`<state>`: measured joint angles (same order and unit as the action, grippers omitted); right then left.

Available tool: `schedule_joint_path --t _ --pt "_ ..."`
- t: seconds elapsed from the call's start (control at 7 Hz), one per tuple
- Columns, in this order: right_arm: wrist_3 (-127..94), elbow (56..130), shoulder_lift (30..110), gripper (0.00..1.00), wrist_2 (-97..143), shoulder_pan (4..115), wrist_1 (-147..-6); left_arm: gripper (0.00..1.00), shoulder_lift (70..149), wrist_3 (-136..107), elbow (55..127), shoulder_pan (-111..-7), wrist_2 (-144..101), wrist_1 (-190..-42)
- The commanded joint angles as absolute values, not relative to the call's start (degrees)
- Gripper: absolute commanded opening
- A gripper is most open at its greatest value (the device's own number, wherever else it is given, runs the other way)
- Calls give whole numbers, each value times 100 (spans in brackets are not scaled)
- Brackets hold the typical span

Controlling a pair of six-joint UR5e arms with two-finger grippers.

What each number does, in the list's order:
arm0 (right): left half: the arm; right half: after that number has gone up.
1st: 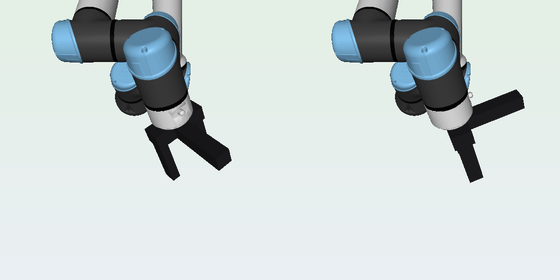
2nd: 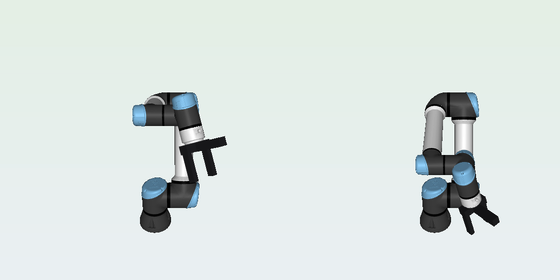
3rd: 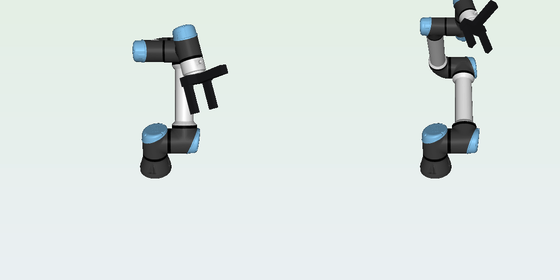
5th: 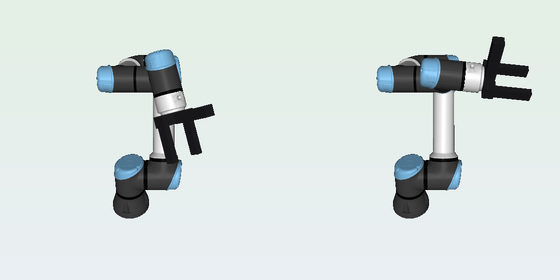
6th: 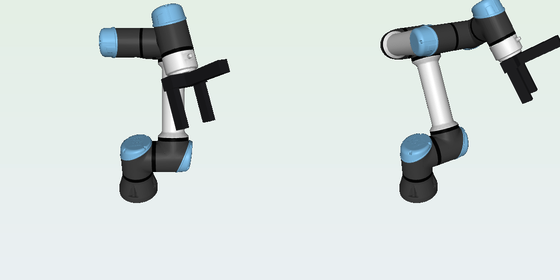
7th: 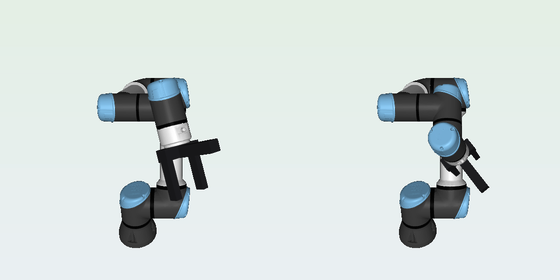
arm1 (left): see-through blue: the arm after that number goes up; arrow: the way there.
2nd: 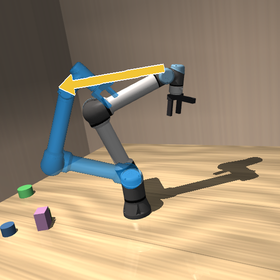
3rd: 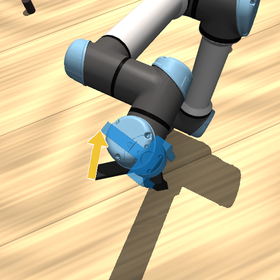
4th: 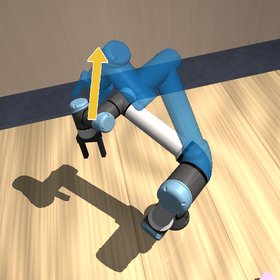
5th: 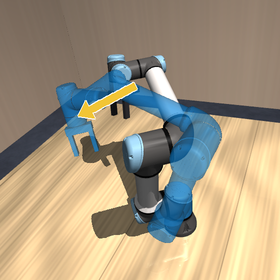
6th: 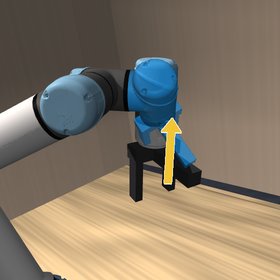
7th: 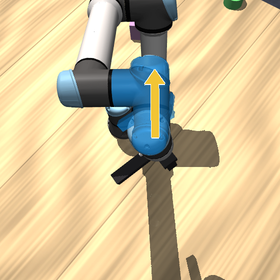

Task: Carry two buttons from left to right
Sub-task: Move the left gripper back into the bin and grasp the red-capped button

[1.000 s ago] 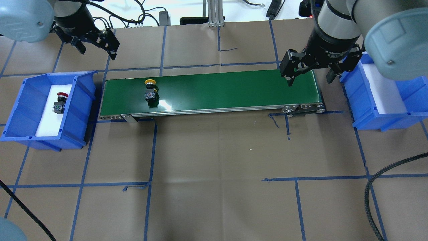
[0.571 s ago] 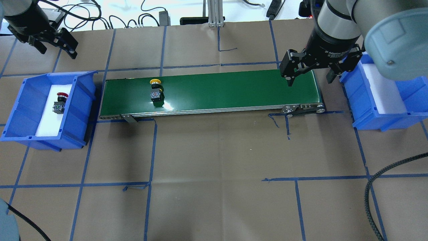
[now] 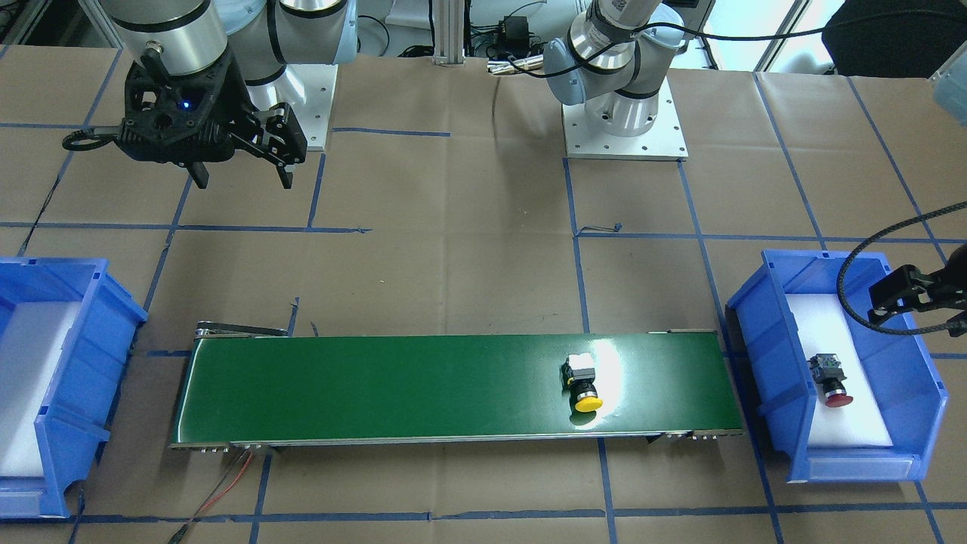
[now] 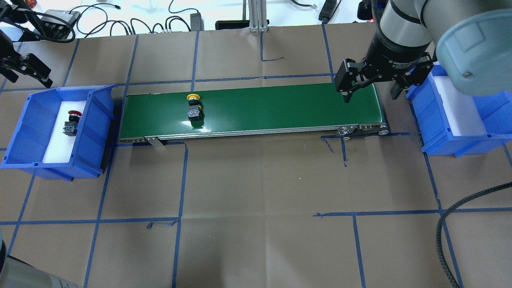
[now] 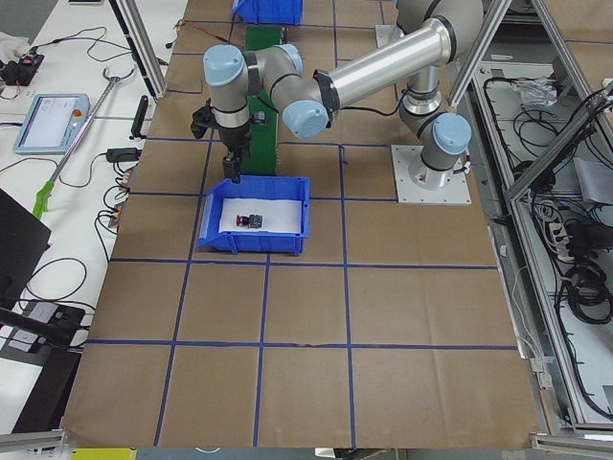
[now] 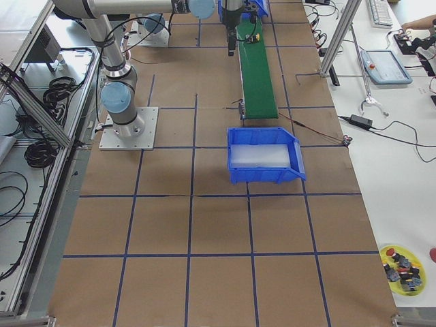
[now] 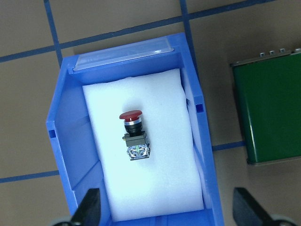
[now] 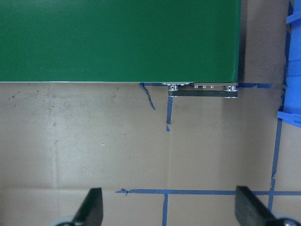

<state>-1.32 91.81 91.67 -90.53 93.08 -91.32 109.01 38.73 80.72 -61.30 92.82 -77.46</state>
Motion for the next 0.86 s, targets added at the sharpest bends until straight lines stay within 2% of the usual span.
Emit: schedule_joint_path --t 0.0,0.29,0.71 --pt "-132 9185 9167 100 -9053 9308 -9132 99 11283 3920 8304 -5855 8931 -7150" --pt "-132 9184 9167 100 -9053 9308 -9132 99 11565 3902 8865 -5836 8930 -5990" --pt "-132 9176 9167 100 -9053 9308 -9132 98 11786 3763 9412 -5836 8869 -5039"
